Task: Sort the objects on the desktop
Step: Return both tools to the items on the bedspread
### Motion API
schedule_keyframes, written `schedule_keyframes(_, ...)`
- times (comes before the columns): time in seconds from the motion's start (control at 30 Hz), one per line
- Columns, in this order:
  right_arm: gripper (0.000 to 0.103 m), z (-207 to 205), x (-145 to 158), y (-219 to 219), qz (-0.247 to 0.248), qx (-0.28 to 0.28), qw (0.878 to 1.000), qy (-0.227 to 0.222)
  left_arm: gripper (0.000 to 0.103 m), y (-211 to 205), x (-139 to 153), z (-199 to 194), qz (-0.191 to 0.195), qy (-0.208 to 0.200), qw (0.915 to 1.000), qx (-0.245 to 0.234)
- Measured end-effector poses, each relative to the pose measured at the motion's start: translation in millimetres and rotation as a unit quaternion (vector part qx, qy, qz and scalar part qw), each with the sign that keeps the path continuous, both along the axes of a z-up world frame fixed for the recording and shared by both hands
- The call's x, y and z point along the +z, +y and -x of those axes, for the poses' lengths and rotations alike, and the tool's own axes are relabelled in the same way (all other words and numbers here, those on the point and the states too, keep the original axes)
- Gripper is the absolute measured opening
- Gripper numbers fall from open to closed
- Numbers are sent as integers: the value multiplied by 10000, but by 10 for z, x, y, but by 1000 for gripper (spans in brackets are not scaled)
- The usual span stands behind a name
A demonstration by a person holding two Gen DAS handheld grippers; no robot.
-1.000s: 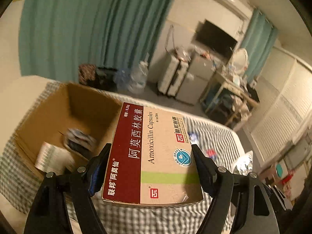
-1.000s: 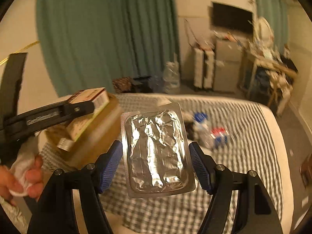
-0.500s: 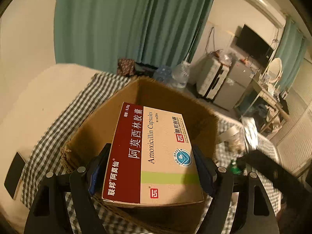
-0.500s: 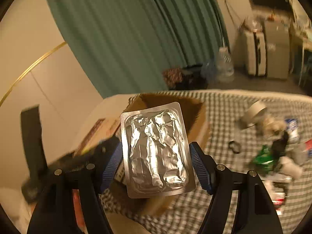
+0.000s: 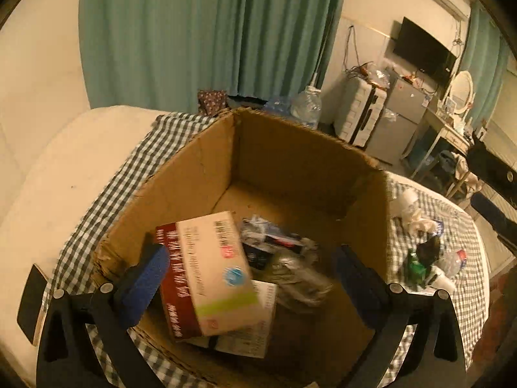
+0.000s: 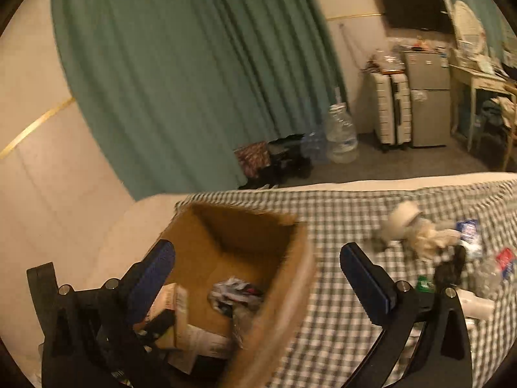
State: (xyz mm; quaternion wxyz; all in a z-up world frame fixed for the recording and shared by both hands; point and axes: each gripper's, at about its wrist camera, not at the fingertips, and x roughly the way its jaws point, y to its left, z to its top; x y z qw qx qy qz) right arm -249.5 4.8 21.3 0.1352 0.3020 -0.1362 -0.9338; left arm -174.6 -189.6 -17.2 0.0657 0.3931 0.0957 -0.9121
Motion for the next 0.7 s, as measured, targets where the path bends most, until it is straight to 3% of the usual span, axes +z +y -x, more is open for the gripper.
schedule_keyframes(0.27, 102, -669, 291, 1152, -220, -1078, 9937, 194, 103, 793, 466, -255, -284, 394, 9962, -724)
schedule_keyframes(0.4, 102, -1070, 283, 1621, -423, -1504, 9875, 187, 103, 1334, 485, -337, -505, 358, 9911, -1181)
schedule_keyframes(0.47, 103, -1188, 201, 1786, -529, -1667, 9845, 124, 103, 1594, 411, -377, -596, 301, 9893, -1301)
schedule_keyframes(0.6, 102, -1341, -108, 2145, -355, -1851, 9819, -179, 103, 2143, -4, -389, -703, -132, 9849, -1577)
schedule_keyframes(0.7, 102, -1347, -400, 2425, -90, -1990, 9791, -404, 103, 2454, -397, -325, -460, -487, 9855, -1556)
